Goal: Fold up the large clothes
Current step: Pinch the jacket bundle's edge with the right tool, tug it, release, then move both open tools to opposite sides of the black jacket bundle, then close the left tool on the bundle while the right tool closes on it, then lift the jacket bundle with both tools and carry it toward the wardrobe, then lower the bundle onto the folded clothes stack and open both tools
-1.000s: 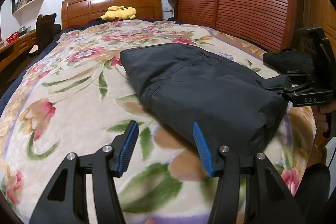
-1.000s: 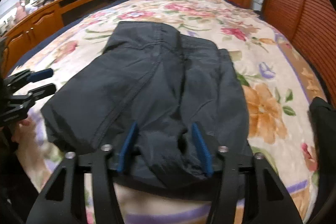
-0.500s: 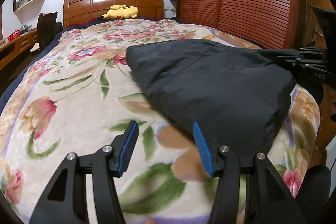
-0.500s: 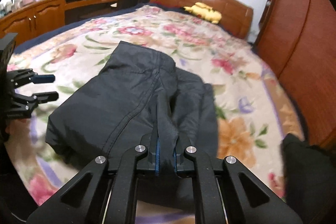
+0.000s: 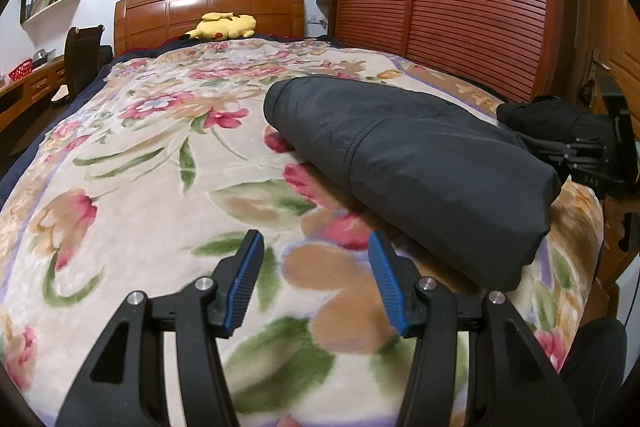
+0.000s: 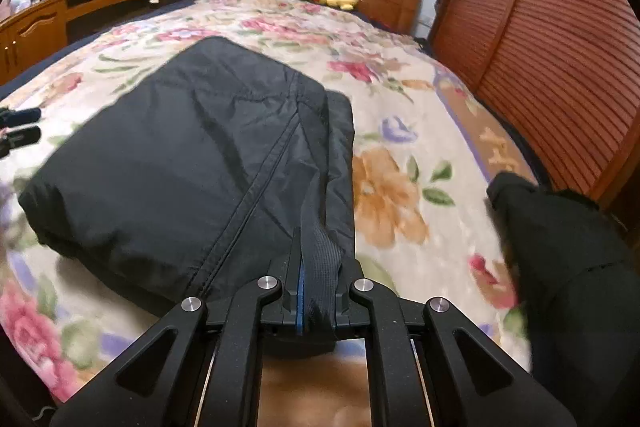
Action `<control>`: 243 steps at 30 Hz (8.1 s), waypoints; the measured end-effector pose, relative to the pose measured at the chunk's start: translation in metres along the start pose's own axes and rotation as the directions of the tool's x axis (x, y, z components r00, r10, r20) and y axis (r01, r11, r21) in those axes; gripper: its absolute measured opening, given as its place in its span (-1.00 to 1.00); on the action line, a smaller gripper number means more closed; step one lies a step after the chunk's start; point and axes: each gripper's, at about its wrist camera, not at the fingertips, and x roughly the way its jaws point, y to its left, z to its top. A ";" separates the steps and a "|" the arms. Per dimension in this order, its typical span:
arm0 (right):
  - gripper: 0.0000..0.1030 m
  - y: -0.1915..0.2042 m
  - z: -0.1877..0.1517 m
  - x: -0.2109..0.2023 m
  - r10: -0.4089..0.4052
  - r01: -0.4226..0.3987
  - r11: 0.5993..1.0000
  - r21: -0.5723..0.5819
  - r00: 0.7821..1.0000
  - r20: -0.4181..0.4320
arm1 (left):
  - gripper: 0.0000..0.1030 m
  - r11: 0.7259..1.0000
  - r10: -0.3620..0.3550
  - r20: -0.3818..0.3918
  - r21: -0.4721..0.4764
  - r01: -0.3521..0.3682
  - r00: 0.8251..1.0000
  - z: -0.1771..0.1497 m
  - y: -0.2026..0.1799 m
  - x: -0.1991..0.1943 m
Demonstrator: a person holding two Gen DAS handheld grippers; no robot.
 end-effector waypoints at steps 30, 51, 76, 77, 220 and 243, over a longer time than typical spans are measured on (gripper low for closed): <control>0.22 0.113 0.042 -0.009 0.181 -0.182 0.983 -0.001 0.978 0.107 | 0.03 1.000 0.008 0.013 -0.007 -0.008 1.000 0.001 0.002 -0.006; 0.24 0.053 0.002 -0.061 0.046 -0.053 0.997 0.048 0.989 0.141 | 0.03 1.000 -0.009 -0.010 -0.025 0.008 1.000 0.016 0.008 0.003; 0.24 0.002 -0.054 0.008 0.083 -0.090 0.974 0.207 0.996 0.041 | 0.03 0.999 0.018 -0.073 -0.031 -0.020 0.997 0.114 0.030 0.119; 0.24 0.003 -0.055 0.010 0.086 -0.093 0.973 0.210 0.995 0.044 | 0.03 0.999 0.015 -0.079 -0.031 -0.018 0.997 0.117 0.031 0.126; 0.11 -0.341 -0.137 -0.159 -0.412 0.367 0.762 0.534 0.911 -0.038 | 0.03 0.898 -0.322 0.076 0.339 0.279 0.944 0.148 -0.328 0.045; 0.48 -0.171 -0.026 -0.186 -0.391 0.291 0.872 0.394 0.898 0.202 | 0.06 0.978 -0.099 0.138 0.196 0.071 0.985 0.087 -0.187 -0.034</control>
